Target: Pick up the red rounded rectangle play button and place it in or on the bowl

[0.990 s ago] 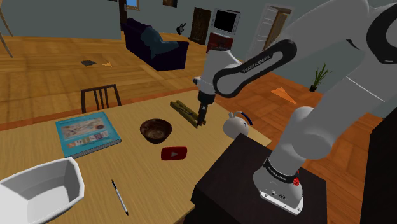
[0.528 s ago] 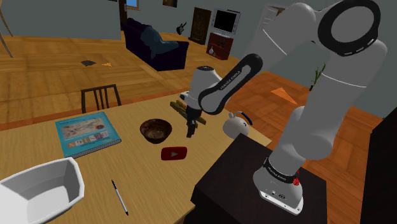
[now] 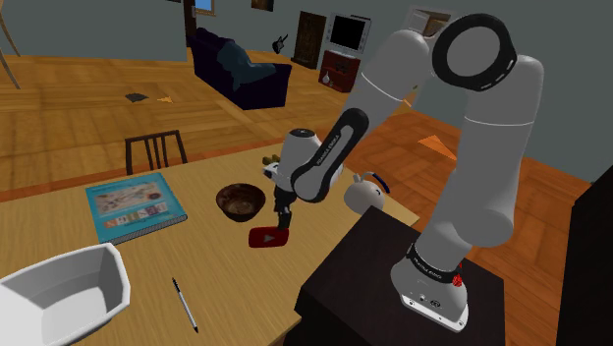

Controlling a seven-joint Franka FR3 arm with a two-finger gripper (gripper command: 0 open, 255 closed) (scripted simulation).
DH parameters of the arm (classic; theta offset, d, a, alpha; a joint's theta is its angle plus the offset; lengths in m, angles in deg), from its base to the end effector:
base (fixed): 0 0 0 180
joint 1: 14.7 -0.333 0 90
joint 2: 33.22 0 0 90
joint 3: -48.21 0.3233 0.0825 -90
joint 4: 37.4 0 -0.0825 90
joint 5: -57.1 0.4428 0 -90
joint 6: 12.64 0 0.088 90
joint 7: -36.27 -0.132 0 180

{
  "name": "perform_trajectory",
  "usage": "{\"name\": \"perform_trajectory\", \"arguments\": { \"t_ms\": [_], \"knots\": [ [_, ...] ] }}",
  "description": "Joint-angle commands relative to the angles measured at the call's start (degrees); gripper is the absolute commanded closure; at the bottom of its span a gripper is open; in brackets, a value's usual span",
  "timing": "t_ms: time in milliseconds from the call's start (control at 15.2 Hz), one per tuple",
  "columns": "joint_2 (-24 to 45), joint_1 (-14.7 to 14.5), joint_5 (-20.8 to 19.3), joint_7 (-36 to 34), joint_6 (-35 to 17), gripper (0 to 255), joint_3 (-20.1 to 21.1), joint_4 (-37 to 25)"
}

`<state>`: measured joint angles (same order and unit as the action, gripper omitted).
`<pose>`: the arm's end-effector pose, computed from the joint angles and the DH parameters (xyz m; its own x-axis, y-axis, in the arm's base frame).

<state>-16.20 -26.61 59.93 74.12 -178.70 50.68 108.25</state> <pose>0.4649 0.1187 0.0934 0.6495 0.7578 0.0629 0.7586 -0.6514 0.0143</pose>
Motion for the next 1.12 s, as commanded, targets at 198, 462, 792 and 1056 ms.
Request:
{"name": "perform_trajectory", "arguments": {
  "t_ms": [198, 462, 792, 1056],
  "knots": [
    [4.87, -0.12, -0.04, 0.09, -3.59, 0, 0.06, -1.34],
    [5.43, -0.14, -0.05, 0.09, -3.97, 0, 0.05, -1.51],
    [5.41, -0.13, -0.05, 0.09, -3.96, 255, 0.05, -1.50],
    [5.41, -0.13, -0.05, 0.09, -3.96, 255, 0.05, -1.50]
  ]
}}
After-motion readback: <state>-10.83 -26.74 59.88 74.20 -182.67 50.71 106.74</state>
